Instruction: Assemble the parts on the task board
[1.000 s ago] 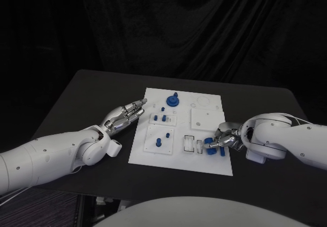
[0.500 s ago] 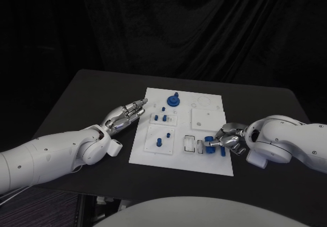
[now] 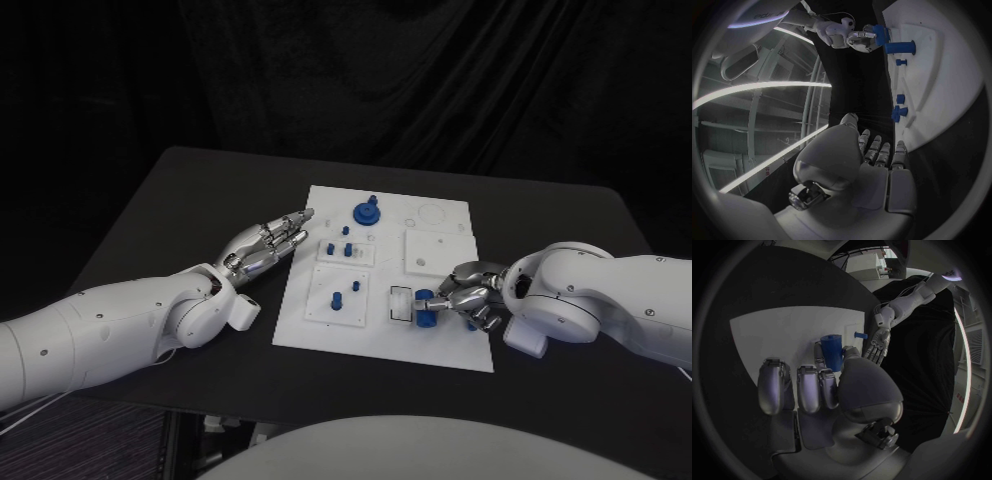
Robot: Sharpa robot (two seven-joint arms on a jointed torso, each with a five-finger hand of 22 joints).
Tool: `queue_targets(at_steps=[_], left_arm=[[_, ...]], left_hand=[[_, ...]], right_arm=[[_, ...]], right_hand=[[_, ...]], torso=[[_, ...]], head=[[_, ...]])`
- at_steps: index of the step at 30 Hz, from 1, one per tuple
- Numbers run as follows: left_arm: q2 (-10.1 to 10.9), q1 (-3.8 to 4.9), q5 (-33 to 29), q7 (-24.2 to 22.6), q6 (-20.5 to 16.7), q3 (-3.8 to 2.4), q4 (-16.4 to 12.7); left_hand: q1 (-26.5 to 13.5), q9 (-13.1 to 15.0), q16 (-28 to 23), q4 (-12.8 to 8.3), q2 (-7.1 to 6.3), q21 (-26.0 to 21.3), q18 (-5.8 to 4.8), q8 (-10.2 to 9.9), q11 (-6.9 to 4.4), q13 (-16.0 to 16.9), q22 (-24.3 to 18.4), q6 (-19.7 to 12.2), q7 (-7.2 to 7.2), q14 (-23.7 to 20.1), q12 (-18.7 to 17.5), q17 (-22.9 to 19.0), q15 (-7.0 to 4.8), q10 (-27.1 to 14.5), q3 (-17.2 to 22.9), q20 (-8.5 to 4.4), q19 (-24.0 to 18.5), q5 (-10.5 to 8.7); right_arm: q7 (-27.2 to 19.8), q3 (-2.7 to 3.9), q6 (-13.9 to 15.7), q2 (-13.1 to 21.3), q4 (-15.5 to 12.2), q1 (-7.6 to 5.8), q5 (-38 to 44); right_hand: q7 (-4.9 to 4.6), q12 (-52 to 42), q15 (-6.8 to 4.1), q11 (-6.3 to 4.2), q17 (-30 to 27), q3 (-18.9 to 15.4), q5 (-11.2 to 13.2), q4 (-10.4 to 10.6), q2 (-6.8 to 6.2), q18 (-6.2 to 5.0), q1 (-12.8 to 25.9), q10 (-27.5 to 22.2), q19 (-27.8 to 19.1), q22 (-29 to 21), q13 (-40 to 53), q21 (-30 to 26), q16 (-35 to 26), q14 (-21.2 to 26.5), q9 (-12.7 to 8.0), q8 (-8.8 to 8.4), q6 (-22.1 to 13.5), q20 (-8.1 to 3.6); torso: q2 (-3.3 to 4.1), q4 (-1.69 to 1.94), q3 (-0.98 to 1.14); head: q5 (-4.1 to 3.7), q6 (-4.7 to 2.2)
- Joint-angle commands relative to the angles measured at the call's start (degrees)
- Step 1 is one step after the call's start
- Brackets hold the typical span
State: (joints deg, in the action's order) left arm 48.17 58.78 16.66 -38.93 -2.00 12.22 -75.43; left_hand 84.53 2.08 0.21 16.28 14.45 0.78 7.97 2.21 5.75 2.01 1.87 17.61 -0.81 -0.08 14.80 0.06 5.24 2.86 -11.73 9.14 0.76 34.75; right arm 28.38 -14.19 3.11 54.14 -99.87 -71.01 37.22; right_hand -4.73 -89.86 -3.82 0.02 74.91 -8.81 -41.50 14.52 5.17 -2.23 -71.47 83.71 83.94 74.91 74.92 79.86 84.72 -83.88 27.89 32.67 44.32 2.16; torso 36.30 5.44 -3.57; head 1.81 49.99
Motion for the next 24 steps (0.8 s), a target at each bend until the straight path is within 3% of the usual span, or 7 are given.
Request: queue_targets(at_steps=[1, 15, 20, 22, 24], left_arm=[[-0.3, -0.07, -0.1, -8.8, 0.9, -0.05, 0.0], [-0.6, -0.17, -0.1, -8.7, 1.3, -0.05, 0.4], [-0.8, -0.18, -0.1, -8.7, 1.4, -0.05, 0.5], [-0.8, -0.19, -0.1, -8.7, 1.5, -0.05, 0.5], [-0.9, -0.20, -0.1, -8.7, 1.5, -0.05, 0.6]], left_hand=[[0.4, -0.1, -0.2, 0.0, 0.23, -0.2, -0.08, -0.2, 0.38, -0.1, 0.0, -0.3, -0.09, 0.1, -0.3, -0.1, 0.26, -0.1, 0.3, 0.29, 0.0, -0.39], [0.3, -0.1, -0.2, 0.0, 0.29, -0.2, -0.03, -0.2, 0.40, -0.1, 0.0, -0.5, -0.08, 0.1, -0.4, -0.1, 0.39, -0.2, 0.3, 0.46, 0.0, -0.52], [0.3, -0.1, -0.2, 0.0, 0.32, -0.2, -0.02, -0.2, 0.42, -0.1, 0.0, -0.5, -0.07, 0.1, -0.5, -0.1, 0.49, -0.2, 0.3, 0.57, 0.0, -0.55], [0.3, -0.1, -0.2, 0.0, 0.35, -0.2, 0.02, -0.2, 0.42, -0.1, 0.1, -0.5, -0.03, 0.1, -0.4, -0.1, 0.72, -0.2, 0.4, 0.84, 0.0, -0.56], [0.3, -0.1, -0.2, 0.0, 0.35, -0.2, 0.02, -0.2, 0.42, -0.1, 0.1, -0.5, -0.03, 0.1, -0.4, -0.1, 0.72, -0.2, 0.4, 0.84, 0.0, -0.56]], right_arm=[[0.3, 0.02, -0.5, -0.6, 0.4, -0.09, -1.5], [0.7, 0.03, 0.3, -2.9, 2.2, -0.09, -1.6], [1.1, 0.03, 0.0, -3.3, 2.5, -0.09, -1.6], [1.5, 0.03, -0.4, -3.4, 2.6, -0.09, -1.6], [1.7, 0.03, -0.8, -3.6, 2.7, -0.09, -1.6]], right_hand=[[0.38, -0.1, -0.11, -0.06, 3.9, 3.0, 0.0, -2.5, 0.75, -0.24, -0.3, 6.3, 2.2, 11.8, 15.1, 0.1, 0.1, -4.1, 0.2, 0.10, -0.2, 0.10], [0.05, -0.1, 0.19, 0.27, 3.7, 3.3, 4.9, 0.2, 0.24, -0.35, 1.2, 6.3, 2.0, 11.7, 15.1, -0.3, 0.1, -4.1, -0.1, 0.38, -0.9, 0.40], [-0.20, -0.1, 0.39, 0.50, 3.6, 2.9, 9.0, 1.9, 0.12, -0.37, 2.4, 6.3, 2.0, 11.6, 15.1, -0.4, 0.1, -4.0, -0.3, 0.54, -1.3, 0.56], [-0.26, -0.1, 0.42, 0.55, 3.5, 2.7, 9.5, 2.0, 0.13, -0.40, 2.6, 6.3, 1.9, 11.6, 15.1, -0.5, 0.0, -4.0, -0.4, 0.52, -1.4, 0.60], [-0.50, -0.1, 0.63, 0.79, 3.2, 1.8, 12.7, 2.1, 0.33, -0.47, 4.7, 6.3, 1.8, 11.5, 15.1, -0.8, -0.1, -3.9, -0.7, 0.24, -2.0, 0.76]], torso=[[0.07, 0.13, -0.02], [0.02, 0.10, -0.07], [0.03, 0.11, -0.09], [0.04, 0.13, -0.08], [0.06, 0.11, -0.07]], head=[[-0.04, 0.01], [0.38, 0.01], [0.32, 0.01], [0.40, 0.01], [0.45, 0.01]])
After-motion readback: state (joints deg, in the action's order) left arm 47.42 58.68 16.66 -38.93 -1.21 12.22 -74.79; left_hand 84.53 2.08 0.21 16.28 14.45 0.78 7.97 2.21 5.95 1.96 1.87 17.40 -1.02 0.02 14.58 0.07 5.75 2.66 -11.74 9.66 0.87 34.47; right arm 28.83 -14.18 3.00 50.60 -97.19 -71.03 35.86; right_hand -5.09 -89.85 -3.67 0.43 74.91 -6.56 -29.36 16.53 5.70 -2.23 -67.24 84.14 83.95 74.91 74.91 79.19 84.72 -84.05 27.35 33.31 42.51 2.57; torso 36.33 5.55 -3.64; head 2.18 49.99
